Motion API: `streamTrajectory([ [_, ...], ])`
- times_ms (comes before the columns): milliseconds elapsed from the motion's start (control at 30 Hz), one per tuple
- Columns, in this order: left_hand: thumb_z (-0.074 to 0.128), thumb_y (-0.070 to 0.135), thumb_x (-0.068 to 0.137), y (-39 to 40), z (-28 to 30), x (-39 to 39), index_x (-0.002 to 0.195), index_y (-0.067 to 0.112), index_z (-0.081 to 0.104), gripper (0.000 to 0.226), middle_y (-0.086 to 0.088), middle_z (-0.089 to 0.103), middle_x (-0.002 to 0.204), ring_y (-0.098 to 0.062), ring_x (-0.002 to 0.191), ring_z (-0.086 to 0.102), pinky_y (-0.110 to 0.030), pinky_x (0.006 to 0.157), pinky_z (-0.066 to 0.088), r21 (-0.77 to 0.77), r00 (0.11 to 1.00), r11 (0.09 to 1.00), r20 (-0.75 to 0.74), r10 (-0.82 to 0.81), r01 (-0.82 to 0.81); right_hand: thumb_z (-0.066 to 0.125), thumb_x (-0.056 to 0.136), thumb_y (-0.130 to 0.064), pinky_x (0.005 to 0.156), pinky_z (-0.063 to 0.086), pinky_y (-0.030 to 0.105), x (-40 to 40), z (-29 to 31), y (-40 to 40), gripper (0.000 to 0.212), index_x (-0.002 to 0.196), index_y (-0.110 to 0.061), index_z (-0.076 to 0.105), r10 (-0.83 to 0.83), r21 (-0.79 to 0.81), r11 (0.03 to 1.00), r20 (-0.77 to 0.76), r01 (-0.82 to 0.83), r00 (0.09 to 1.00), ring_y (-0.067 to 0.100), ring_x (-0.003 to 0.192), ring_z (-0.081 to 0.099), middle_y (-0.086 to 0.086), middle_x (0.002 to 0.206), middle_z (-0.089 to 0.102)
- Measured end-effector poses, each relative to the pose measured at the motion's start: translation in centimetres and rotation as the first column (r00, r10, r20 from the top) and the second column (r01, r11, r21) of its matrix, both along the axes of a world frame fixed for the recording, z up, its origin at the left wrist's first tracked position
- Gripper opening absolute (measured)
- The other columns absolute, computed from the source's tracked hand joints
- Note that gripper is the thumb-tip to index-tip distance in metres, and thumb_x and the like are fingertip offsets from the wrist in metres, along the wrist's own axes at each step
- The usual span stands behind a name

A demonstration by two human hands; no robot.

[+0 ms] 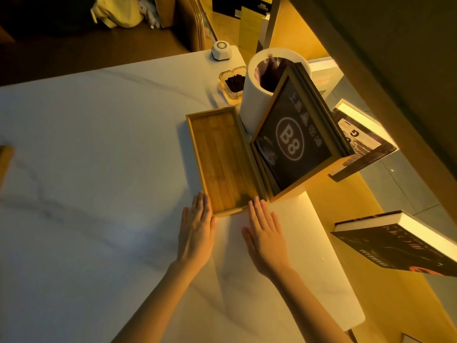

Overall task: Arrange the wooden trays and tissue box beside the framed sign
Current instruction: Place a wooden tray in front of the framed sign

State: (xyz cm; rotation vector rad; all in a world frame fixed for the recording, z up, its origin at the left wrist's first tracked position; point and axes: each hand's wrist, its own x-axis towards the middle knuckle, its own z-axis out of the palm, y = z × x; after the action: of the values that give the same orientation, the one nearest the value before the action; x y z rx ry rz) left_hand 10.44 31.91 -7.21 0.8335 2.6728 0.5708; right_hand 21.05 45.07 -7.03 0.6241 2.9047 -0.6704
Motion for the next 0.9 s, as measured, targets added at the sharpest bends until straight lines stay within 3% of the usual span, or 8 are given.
streamTrajectory([
  [467,0.033,0.025,0.094,0.3,0.1,0.5,0.141,0.010,0.007,0.055,-0.014,0.016,0.153,-0.025,0.141,0.013,-0.038,0.114,0.009,-0.001,1.000,1.000,0.024,-0.011,0.011,0.026,0.096,-0.035,0.113,-0.005,0.034,0.4,0.2,0.6,0.054,0.137,-0.027,-0.008,0.009,-0.022,1.000,-0.017,-0.009,1.000,0.017,0.138,-0.014,-0.005,0.148,-0.009],
  [633,0.031,0.030,0.094,0.2,0.8,0.1,0.141,0.012,0.006,0.056,-0.011,0.016,0.153,-0.026,0.140,0.017,-0.039,0.114,0.016,-0.067,0.999,0.997,0.039,-0.030,0.032,0.034,0.096,-0.030,0.113,0.009,0.040,-0.5,1.2,0.3,0.049,0.141,-0.015,0.021,-0.017,0.067,0.998,-0.005,0.017,1.000,0.025,0.140,0.010,0.007,0.152,0.021],
  [733,0.033,0.032,0.094,0.0,2.0,-0.6,0.140,0.012,0.016,0.053,-0.011,0.030,0.149,-0.029,0.129,0.038,-0.039,0.103,0.040,-0.050,0.997,0.997,0.052,-0.050,0.053,0.038,0.095,-0.031,0.112,0.022,0.040,-1.5,2.3,0.0,0.047,0.136,-0.009,0.034,-0.049,0.120,0.992,0.039,0.044,0.998,0.030,0.137,0.027,0.012,0.146,0.037],
  [900,0.035,0.029,0.094,-1.4,4.6,-2.4,0.111,0.009,0.053,0.032,-0.014,0.061,0.111,-0.027,0.097,0.058,-0.033,0.076,0.046,0.011,0.995,0.998,0.074,-0.070,0.069,0.041,0.094,-0.031,0.095,0.045,0.037,-3.6,6.0,-0.8,0.037,0.121,-0.008,0.051,-0.037,0.111,0.993,0.041,0.032,0.998,0.028,0.118,0.050,0.011,0.131,0.054],
])
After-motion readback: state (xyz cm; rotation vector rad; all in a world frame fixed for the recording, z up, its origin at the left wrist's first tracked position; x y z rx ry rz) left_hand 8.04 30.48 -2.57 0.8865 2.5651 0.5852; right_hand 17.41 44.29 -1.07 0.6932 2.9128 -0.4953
